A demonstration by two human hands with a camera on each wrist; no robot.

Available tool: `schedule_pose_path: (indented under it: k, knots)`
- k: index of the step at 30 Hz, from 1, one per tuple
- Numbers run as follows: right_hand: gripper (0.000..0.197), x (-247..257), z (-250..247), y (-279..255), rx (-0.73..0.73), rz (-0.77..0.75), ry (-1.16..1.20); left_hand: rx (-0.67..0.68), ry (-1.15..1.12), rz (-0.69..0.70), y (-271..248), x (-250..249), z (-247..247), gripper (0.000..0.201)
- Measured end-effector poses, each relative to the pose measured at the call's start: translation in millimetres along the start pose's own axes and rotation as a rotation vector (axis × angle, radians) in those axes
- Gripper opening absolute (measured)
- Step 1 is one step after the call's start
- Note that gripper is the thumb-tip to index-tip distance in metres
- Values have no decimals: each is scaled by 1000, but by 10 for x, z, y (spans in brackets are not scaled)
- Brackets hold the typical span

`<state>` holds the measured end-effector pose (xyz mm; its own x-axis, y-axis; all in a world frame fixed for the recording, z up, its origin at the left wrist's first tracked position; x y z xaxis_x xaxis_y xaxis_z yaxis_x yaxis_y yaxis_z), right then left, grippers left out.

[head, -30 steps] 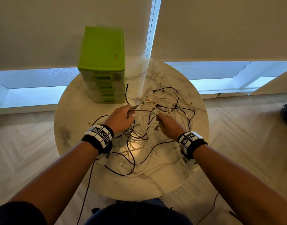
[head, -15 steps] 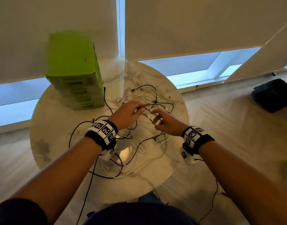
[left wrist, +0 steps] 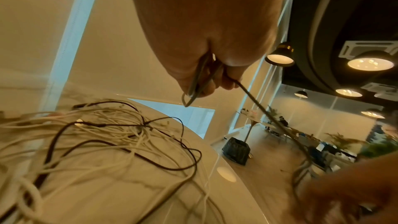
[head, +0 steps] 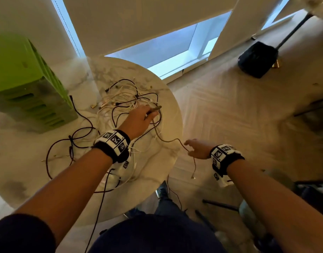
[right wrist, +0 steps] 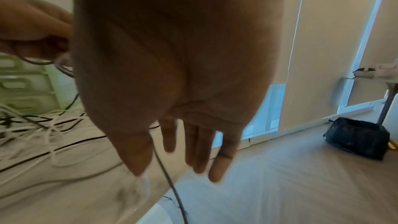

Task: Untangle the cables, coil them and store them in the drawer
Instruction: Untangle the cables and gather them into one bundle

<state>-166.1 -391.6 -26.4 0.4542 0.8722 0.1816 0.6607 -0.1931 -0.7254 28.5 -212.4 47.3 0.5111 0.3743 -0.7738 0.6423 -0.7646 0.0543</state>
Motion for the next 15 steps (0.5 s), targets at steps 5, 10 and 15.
schedule_pose_path:
  k: [5, 10, 15]
  knots:
    - [63, 655, -11, -110, -181, -365, 401, 49, 33, 82, -69, -165, 344, 20]
    - [19, 910, -83, -12, -167, -465, 363, 40, 32, 16, -83, -95, 320, 27]
    - [19, 320, 90, 286, 44, -105, 36, -116, -26, -146, -114, 143, -72, 29]
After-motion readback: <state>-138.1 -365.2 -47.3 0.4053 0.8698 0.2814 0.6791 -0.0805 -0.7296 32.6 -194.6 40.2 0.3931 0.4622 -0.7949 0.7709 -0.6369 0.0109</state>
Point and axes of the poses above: each hand's wrist, its own y-axis towards the middle knuckle, its own z-axis out of the palm, x = y × z, the point moved 6 cm from there along y, towards the middle knuckle
